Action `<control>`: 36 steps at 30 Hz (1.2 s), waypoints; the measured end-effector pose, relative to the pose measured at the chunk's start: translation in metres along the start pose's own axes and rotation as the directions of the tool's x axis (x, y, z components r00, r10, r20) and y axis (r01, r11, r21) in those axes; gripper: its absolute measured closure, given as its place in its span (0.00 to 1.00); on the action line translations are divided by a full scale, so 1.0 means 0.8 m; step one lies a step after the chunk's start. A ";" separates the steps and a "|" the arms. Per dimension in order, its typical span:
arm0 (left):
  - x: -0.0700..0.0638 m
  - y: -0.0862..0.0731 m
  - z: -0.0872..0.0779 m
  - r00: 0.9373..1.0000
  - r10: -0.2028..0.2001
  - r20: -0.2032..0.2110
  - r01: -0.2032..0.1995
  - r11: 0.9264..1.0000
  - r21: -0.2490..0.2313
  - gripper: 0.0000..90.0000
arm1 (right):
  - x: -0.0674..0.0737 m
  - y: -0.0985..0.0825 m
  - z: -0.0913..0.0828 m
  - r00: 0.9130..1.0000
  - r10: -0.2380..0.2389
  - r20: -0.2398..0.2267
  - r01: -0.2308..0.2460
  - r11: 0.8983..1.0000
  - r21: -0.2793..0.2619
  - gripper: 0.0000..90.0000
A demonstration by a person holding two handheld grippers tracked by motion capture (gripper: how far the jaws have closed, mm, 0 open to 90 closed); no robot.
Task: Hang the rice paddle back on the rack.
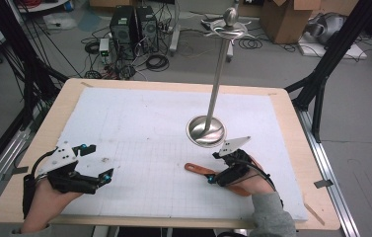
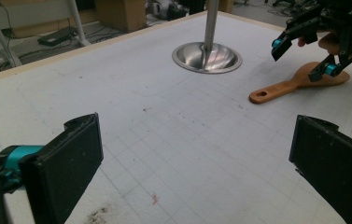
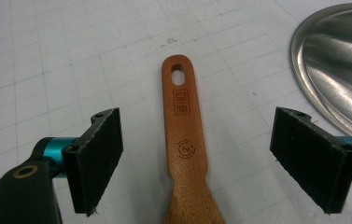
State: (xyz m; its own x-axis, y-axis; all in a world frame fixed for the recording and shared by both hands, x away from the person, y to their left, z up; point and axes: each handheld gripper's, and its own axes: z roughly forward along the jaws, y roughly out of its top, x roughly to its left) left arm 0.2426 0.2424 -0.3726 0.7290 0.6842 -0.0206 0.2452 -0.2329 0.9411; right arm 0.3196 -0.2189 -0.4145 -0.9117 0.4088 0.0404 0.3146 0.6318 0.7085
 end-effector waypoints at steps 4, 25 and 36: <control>-0.001 0.000 -0.001 1.000 0.001 0.002 -0.001 1.000 -0.001 0.04 | -0.001 0.000 0.001 1.000 -0.008 0.009 0.008 1.000 0.014 0.18; 0.004 -0.006 -0.013 1.000 -0.013 -0.021 0.013 1.000 -0.002 0.04 | -0.001 0.009 0.022 0.998 -0.055 -0.031 0.059 0.988 0.142 0.34; 0.004 -0.008 -0.013 1.000 -0.020 -0.012 0.020 1.000 0.000 0.04 | 0.000 0.009 0.026 0.997 -0.054 -0.055 0.063 0.982 0.181 0.45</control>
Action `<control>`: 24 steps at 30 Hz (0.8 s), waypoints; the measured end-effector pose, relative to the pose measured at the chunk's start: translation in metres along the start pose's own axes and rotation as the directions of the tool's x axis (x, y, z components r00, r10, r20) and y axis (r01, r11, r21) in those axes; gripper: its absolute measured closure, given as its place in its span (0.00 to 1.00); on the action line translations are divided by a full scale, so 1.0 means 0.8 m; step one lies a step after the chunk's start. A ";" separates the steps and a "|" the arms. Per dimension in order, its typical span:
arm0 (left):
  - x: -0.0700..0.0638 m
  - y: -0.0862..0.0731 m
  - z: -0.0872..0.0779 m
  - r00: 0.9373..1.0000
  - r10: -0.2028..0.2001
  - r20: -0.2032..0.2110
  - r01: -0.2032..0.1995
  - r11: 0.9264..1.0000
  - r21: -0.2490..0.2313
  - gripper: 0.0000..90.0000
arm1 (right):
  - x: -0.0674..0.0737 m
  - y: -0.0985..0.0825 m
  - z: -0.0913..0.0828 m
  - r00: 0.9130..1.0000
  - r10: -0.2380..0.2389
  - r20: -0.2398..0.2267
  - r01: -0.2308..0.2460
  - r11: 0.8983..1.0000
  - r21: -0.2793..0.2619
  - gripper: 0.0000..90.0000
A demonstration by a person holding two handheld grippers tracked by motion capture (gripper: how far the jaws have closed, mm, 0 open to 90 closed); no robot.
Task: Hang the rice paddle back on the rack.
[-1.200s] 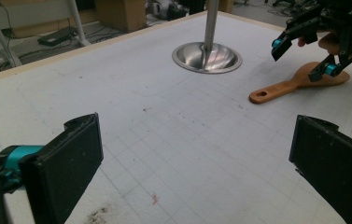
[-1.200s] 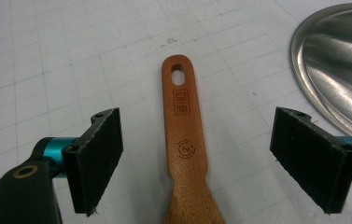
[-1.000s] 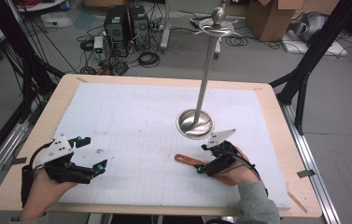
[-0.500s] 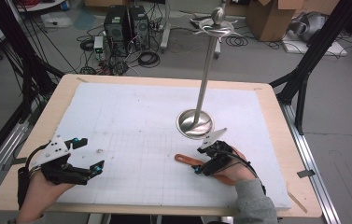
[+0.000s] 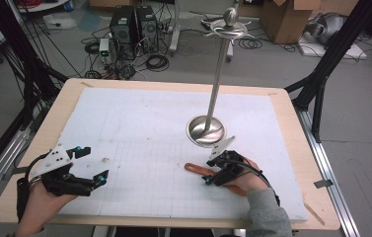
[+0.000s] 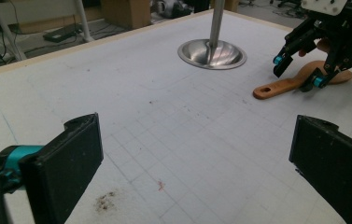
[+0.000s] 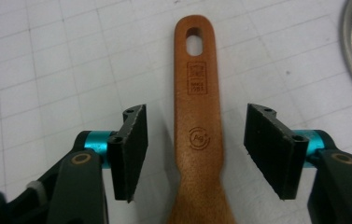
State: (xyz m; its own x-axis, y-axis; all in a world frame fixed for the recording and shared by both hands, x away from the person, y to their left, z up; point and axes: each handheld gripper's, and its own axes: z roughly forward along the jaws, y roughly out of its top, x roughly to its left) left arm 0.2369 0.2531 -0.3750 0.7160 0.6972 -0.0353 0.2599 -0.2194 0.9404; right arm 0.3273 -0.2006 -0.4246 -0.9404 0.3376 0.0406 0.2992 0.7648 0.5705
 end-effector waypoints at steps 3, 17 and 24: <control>0.001 -0.001 0.000 1.000 -0.001 -0.003 0.001 1.000 0.003 0.04 | -0.001 0.000 0.001 1.000 -0.001 -0.004 0.001 1.000 0.008 0.48; 0.004 -0.004 -0.002 1.000 -0.008 -0.009 0.008 1.000 0.007 0.04 | 0.004 0.003 0.001 0.999 -0.037 0.029 0.036 0.999 0.031 0.67; 0.003 -0.004 -0.001 1.000 -0.007 -0.010 0.007 1.000 0.005 0.04 | 0.007 0.004 0.001 0.998 -0.052 0.034 0.051 0.998 0.031 0.72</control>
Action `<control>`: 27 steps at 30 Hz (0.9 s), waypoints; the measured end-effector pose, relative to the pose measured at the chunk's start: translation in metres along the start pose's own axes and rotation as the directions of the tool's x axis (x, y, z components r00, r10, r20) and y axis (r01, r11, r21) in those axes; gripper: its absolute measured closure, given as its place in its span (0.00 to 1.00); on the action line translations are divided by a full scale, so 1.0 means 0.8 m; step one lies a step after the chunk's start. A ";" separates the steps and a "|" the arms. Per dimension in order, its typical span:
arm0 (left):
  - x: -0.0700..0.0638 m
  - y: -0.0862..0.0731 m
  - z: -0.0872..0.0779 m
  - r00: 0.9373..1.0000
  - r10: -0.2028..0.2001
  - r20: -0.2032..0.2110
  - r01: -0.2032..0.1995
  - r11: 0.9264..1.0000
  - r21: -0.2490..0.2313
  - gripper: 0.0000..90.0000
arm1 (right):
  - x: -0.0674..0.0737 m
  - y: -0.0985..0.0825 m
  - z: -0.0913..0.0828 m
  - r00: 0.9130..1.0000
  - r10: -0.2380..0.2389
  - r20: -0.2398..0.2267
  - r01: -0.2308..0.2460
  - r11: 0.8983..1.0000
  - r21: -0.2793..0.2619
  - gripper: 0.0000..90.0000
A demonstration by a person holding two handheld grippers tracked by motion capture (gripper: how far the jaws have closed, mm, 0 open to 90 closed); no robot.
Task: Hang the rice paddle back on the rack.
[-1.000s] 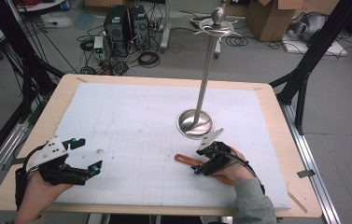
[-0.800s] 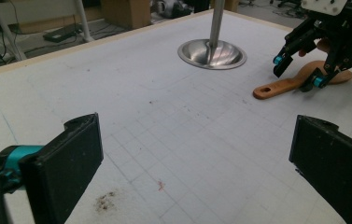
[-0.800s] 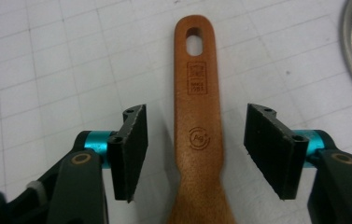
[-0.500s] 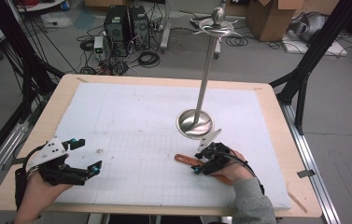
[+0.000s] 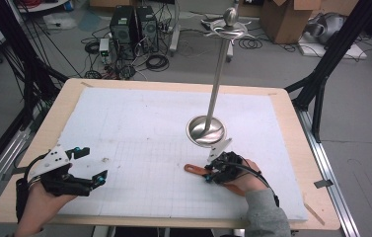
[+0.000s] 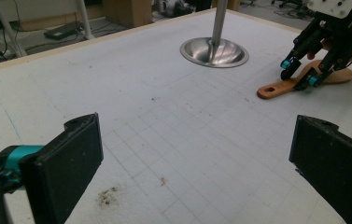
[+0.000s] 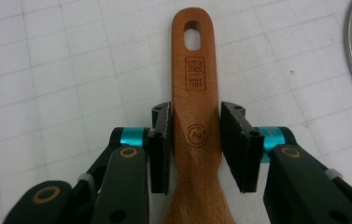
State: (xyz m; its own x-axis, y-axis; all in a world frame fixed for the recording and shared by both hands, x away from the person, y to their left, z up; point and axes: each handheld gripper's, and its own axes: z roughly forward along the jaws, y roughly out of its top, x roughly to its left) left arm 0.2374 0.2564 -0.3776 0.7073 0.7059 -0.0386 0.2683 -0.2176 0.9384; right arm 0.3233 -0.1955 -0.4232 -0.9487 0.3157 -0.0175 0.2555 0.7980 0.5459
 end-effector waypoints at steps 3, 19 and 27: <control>0.000 0.000 0.001 1.000 0.003 0.001 -0.003 1.000 0.003 0.04 | 0.001 0.001 -0.001 1.000 -0.003 0.007 0.003 1.000 0.009 0.72; -0.003 0.002 0.008 1.000 0.008 0.013 -0.009 1.000 0.007 0.04 | 0.001 -0.006 -0.036 0.997 0.036 0.068 -0.028 0.993 -0.114 0.72; -0.003 0.006 0.009 1.000 0.012 0.014 -0.012 1.000 0.004 0.04 | 0.007 -0.010 -0.067 0.993 0.060 0.097 -0.039 0.978 -0.206 0.72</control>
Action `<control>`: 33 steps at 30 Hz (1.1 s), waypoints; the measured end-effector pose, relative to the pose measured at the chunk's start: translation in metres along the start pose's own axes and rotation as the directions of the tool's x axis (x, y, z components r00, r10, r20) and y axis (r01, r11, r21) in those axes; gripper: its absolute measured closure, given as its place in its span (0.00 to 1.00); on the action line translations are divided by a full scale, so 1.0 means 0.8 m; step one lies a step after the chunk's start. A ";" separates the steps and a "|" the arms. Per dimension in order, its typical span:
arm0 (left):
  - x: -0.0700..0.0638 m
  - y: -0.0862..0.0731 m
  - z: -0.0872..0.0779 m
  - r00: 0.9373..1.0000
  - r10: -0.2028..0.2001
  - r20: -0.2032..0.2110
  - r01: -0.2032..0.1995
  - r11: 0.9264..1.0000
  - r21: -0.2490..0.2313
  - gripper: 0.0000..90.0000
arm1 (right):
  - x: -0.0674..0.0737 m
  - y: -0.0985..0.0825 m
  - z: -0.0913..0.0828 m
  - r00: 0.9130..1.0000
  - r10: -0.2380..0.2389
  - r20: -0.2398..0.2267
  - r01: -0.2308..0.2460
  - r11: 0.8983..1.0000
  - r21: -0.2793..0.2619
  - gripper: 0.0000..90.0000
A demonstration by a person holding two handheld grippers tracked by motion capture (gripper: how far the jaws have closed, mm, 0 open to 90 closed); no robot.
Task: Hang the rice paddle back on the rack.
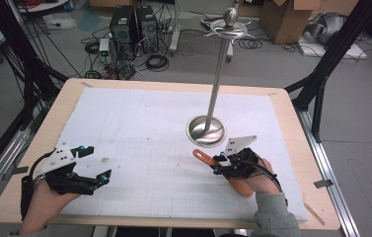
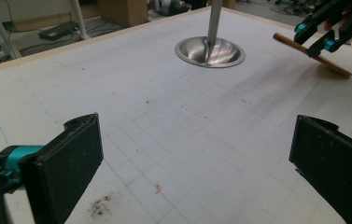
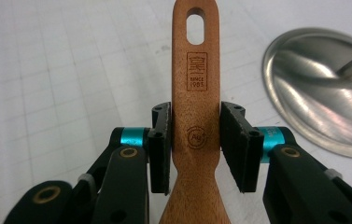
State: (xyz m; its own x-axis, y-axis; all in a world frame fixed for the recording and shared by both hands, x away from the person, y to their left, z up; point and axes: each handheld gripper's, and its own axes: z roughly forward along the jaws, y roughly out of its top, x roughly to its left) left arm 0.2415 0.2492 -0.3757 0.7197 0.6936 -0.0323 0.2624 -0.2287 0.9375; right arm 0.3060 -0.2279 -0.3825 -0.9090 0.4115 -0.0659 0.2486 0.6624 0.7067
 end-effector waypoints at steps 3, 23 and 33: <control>0.000 0.003 -0.004 1.000 0.003 -0.003 -0.003 1.000 -0.013 0.04 | 0.002 0.001 -0.012 1.000 0.006 0.013 -0.006 1.000 -0.025 0.72; -0.003 0.013 0.000 1.000 0.020 0.013 -0.019 0.999 -0.039 0.04 | 0.001 -0.008 -0.061 0.997 0.072 0.035 -0.061 0.969 -0.241 0.72; -0.006 0.015 0.006 0.999 0.026 0.020 -0.025 0.999 -0.039 0.04 | 0.003 -0.014 -0.086 0.994 0.095 0.047 -0.072 0.931 -0.358 0.72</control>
State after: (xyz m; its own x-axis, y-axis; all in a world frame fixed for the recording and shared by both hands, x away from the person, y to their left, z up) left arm 0.2442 0.2399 -0.3656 0.7392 0.6734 -0.0147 0.2188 -0.2194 0.9508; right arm 0.2777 -0.2776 -0.3423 -0.8647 0.5013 -0.0318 0.1767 0.3626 0.9150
